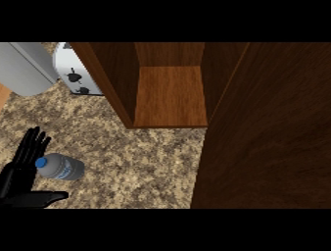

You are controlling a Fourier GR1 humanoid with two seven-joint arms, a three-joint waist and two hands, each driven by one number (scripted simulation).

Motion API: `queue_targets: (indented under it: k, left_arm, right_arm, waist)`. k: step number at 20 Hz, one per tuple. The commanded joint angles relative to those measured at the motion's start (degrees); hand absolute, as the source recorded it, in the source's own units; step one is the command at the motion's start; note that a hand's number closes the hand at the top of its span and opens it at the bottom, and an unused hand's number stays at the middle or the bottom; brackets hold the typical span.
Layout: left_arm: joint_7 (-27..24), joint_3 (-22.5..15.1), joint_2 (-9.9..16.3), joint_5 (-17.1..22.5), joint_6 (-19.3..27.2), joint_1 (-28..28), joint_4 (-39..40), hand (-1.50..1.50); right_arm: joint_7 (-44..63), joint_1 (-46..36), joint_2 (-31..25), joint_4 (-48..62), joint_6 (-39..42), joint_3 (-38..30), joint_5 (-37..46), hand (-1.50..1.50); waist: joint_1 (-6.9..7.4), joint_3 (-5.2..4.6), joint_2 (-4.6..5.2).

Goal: Pick up the bottled water, place it into the cabinet and close the cabinet

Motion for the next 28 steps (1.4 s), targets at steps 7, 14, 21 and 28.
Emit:
queue_targets:
  k: [7,14,21,28]
  left_arm:
    - [-12.4,0.7,2.1,-4.3,0.1,-5.0,17.9,-1.5]
    - [-20.7,0.8,3.3,-6.9,0.1,-12.6,33.2,-1.5]
    - [-25.6,1.3,2.5,-5.3,-1.6,-14.5,39.3,-1.5]
    - [-27.8,1.3,2.8,-4.0,-3.9,-15.8,43.4,-1.5]
  right_arm:
    - [6.4,-0.7,0.2,-8.8,-2.6,5.6,7.3,-1.5]
    - [6.6,-3.0,-0.7,-7.8,-3.3,1.3,4.3,-1.5]
    - [0.1,1.2,-3.0,-7.0,-1.7,-0.8,1.2,-1.5]
    - [2.7,2.8,-4.4,-10.2,-2.0,-1.5,1.1,-1.5]
  waist:
    - [0.28,-0.01,-0.01]
    - [-0.11,-0.06,0.14]
    - [0.05,0.01,0.16]
    - [0.04,0.01,0.06]
